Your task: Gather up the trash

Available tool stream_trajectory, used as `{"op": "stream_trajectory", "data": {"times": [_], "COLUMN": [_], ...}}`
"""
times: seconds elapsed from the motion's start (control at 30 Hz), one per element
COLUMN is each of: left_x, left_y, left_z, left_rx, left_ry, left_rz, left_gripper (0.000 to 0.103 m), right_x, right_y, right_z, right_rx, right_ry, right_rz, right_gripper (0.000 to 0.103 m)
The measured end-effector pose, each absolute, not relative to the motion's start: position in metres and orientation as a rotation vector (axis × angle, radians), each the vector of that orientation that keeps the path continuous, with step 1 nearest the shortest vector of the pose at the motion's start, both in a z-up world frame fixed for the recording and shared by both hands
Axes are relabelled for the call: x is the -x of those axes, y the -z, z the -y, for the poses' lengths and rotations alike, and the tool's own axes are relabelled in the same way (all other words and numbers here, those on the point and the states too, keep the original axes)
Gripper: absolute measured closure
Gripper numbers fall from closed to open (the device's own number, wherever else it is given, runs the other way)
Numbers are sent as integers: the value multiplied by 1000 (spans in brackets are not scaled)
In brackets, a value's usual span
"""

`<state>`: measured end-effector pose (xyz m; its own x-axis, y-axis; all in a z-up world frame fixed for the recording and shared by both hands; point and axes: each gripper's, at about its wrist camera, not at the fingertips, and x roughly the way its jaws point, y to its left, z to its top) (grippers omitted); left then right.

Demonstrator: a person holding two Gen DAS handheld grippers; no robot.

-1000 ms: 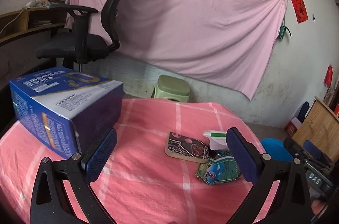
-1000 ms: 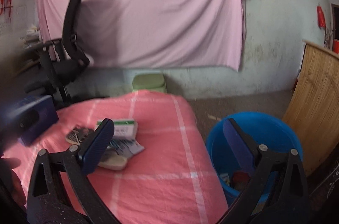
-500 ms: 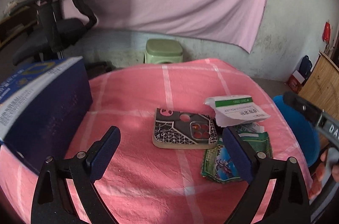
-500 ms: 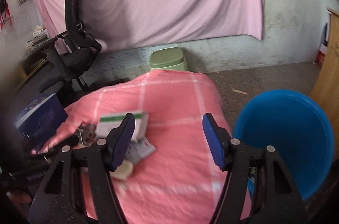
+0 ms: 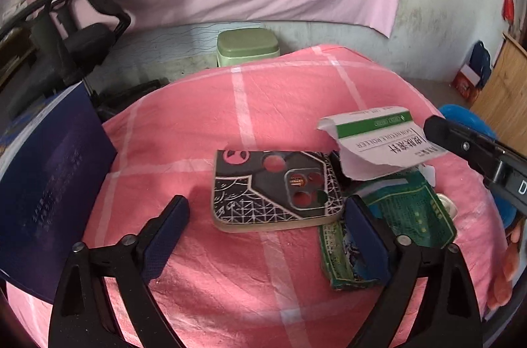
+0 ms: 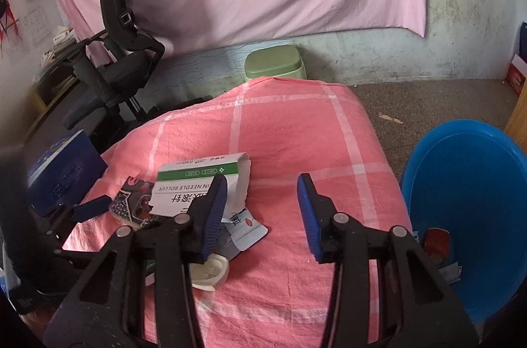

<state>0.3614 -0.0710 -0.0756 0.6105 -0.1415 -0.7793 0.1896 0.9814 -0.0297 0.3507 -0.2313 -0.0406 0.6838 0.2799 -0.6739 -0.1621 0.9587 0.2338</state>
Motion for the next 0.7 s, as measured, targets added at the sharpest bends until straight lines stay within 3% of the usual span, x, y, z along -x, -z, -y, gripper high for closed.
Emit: {"op": "stream_trajectory", "data": {"times": [0.13, 0.5, 0.7], "left_x": [-361, -328, -316], "left_y": [78, 67, 66], "left_z": [66, 43, 37], "left_rx": [-34, 25, 47], "left_ry": [201, 160, 136], "left_rz": [-887, -843, -846], "left_gripper": [30, 30, 30], "right_x": [-349, -340, -340], "right_y": [40, 32, 29], "right_z": [230, 227, 216], "right_rx": [-161, -172, -169], "right_ry": [-249, -293, -349], "right_rz": [-780, -736, -732], "right_gripper": [44, 41, 22]}}
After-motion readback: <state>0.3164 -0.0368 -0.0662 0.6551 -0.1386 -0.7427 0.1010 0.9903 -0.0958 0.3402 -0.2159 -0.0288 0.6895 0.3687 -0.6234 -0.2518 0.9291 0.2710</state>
